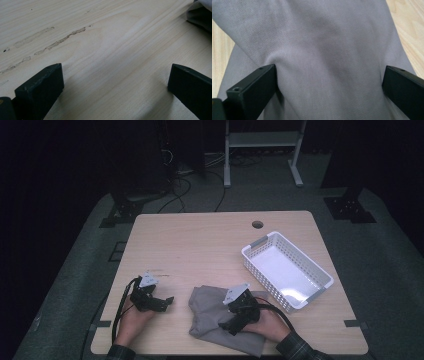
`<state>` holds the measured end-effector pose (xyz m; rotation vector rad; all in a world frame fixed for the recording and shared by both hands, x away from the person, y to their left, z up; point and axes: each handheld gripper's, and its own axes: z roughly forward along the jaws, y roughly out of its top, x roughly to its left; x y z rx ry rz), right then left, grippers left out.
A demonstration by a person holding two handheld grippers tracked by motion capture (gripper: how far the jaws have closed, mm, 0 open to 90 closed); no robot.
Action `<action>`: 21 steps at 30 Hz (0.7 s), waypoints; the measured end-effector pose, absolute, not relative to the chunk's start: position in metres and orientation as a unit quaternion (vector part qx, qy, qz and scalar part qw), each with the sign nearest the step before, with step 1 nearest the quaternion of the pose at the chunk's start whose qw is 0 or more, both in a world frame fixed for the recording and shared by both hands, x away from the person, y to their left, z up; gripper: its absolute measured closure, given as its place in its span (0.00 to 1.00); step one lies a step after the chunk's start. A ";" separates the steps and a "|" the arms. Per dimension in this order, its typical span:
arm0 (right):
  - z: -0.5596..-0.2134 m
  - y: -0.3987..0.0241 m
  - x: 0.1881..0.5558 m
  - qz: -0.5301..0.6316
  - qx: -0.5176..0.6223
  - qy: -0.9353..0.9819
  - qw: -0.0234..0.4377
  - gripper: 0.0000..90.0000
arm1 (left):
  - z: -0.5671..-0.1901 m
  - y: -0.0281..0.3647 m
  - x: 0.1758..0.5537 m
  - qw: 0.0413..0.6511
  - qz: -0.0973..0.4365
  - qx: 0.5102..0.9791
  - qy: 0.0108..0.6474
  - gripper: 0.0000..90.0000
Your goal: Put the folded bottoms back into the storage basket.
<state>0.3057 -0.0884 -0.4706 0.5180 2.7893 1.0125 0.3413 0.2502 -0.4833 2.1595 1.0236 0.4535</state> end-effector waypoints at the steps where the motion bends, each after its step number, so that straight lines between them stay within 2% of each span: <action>1: -0.471 -0.088 0.306 0.334 0.169 0.925 0.065 0.00 | -0.483 0.250 0.341 0.346 0.175 0.833 0.394 0.00; 16: -0.470 -0.077 0.301 0.294 0.183 0.936 0.065 0.01 | -0.483 0.250 0.341 0.348 0.175 0.833 0.394 0.00; 19: -0.468 -0.077 0.301 0.291 0.184 0.937 0.063 0.08 | -0.483 0.250 0.341 0.347 0.175 0.833 0.394 0.00; 21: -0.465 -0.077 0.300 0.292 0.186 0.936 0.065 0.18 | -0.483 0.250 0.341 0.347 0.175 0.833 0.394 0.00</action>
